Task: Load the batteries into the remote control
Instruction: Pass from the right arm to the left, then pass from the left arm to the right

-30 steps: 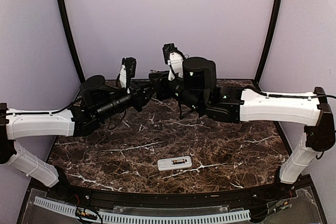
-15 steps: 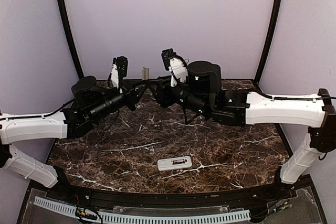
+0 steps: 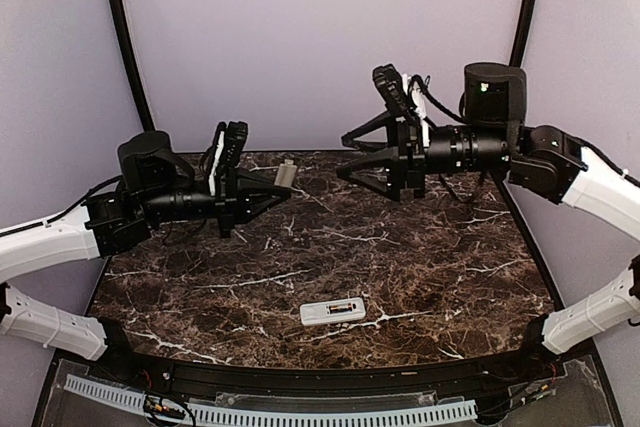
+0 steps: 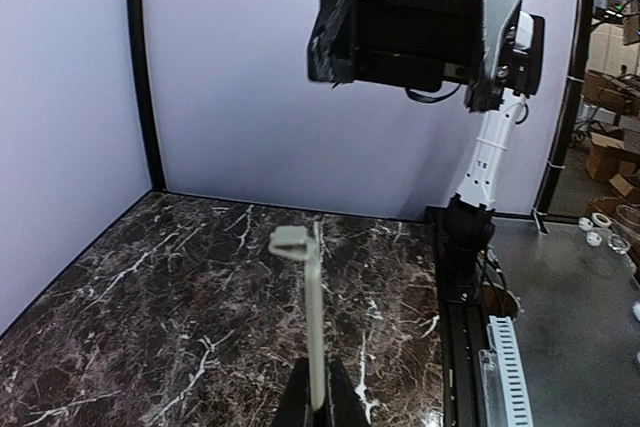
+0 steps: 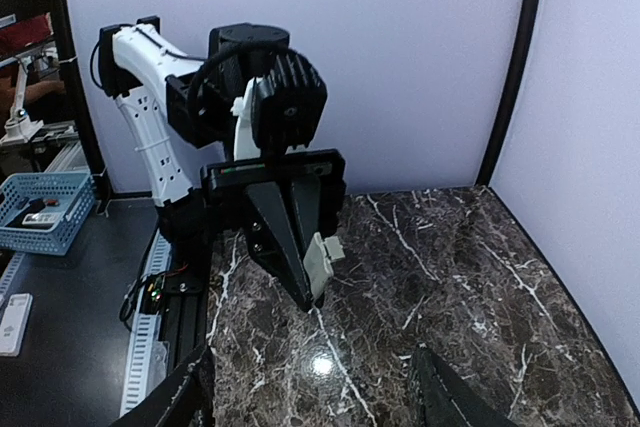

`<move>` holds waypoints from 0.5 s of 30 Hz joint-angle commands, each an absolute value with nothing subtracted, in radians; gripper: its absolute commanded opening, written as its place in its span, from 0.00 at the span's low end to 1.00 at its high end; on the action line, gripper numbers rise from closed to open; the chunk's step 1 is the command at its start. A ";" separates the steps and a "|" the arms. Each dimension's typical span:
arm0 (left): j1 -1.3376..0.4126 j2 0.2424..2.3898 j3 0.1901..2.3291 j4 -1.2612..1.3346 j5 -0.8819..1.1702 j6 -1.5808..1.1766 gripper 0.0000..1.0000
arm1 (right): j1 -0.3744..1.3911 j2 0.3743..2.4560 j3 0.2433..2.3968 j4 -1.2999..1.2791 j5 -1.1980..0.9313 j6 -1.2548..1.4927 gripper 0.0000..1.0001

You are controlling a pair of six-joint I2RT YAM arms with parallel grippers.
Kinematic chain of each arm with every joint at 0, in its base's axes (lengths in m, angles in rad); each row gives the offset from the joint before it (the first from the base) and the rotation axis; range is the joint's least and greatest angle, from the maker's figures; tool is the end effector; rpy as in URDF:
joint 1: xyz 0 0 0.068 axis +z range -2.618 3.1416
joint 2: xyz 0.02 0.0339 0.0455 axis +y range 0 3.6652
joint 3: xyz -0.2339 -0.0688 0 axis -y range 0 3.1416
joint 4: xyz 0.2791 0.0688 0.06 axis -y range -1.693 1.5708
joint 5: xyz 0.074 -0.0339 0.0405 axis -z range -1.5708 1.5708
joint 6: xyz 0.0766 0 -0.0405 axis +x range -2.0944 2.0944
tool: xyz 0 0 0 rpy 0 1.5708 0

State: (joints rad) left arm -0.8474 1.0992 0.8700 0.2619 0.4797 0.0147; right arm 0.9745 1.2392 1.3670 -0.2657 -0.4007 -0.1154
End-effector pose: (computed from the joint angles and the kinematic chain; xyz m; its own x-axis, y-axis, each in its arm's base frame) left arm 0.1993 -0.2790 0.3215 0.0359 -0.0210 -0.9991 0.9699 0.2418 0.0298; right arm 0.1753 0.3115 0.4099 0.0360 -0.1357 -0.9901 -0.9812 0.1830 -0.0608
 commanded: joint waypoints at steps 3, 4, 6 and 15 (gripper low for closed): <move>-0.854 1.152 0.981 0.076 0.700 0.086 0.00 | 0.968 1.325 1.463 -0.467 -0.627 -0.193 0.65; -0.853 1.171 1.013 0.021 0.715 0.112 0.00 | 0.969 1.342 1.501 -0.518 -0.619 -0.208 0.66; -0.855 1.193 1.048 -0.066 0.726 0.150 0.00 | 0.969 1.371 1.574 -0.618 -0.602 -0.234 0.66; -0.867 1.240 1.102 -0.161 0.687 0.205 0.00 | 0.970 1.433 1.604 -0.670 -0.596 -0.212 0.62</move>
